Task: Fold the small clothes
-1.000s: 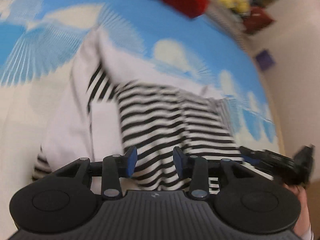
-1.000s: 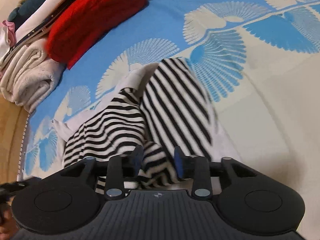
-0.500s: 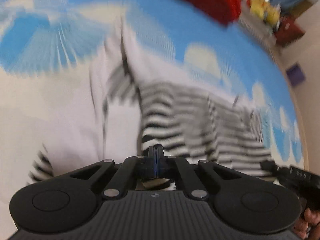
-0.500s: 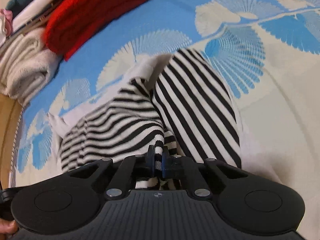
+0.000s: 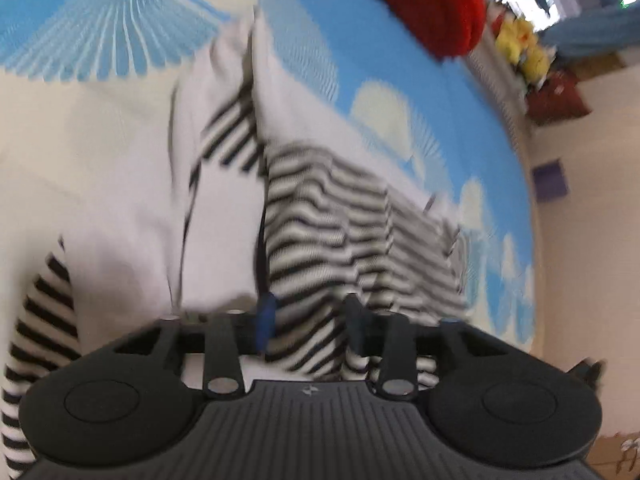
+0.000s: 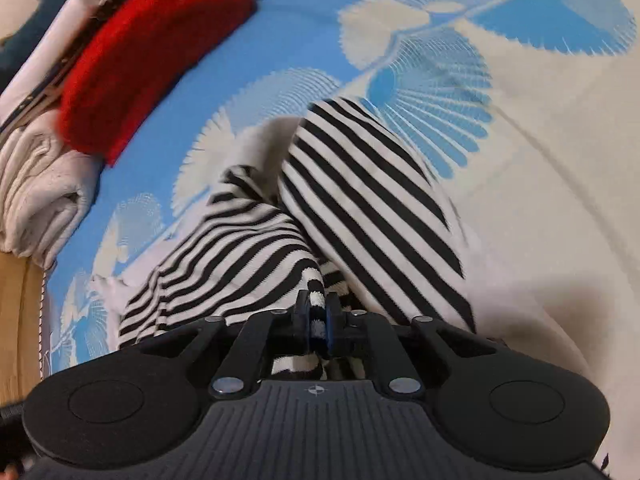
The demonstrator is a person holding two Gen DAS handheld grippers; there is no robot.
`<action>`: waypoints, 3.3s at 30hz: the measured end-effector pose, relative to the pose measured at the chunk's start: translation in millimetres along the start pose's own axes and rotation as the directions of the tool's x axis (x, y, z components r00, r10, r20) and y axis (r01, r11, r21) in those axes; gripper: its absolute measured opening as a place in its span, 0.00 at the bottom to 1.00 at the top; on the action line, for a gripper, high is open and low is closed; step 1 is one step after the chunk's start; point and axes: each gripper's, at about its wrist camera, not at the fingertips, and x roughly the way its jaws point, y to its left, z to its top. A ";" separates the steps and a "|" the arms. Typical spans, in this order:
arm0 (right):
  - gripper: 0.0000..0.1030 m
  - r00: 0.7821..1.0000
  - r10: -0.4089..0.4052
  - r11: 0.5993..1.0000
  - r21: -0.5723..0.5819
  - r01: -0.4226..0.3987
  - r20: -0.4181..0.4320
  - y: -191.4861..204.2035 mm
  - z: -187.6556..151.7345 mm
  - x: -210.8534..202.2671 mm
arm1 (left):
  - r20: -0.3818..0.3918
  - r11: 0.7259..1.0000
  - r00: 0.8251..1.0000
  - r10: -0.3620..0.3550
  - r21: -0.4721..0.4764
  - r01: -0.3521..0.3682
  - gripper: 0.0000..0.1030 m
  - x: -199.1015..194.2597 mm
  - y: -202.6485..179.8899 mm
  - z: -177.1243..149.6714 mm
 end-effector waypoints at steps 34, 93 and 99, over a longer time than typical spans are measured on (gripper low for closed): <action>0.21 0.980 0.003 0.991 -0.128 0.023 0.200 31.1 6.4 -17.2 | 0.361 0.963 0.926 0.113 0.189 -0.191 0.22 -47.1 -40.2 3.9; 0.38 0.960 -0.095 0.915 -0.357 0.189 0.265 -68.9 -192.8 -187.3 | 0.393 0.933 0.898 0.200 0.202 -0.297 0.36 -177.1 51.3 -264.5; 0.38 0.972 -0.133 0.944 -0.275 0.184 0.193 -91.5 -188.5 -173.5 | 0.307 0.973 0.926 0.219 -0.005 -0.229 0.60 -173.7 82.6 -241.6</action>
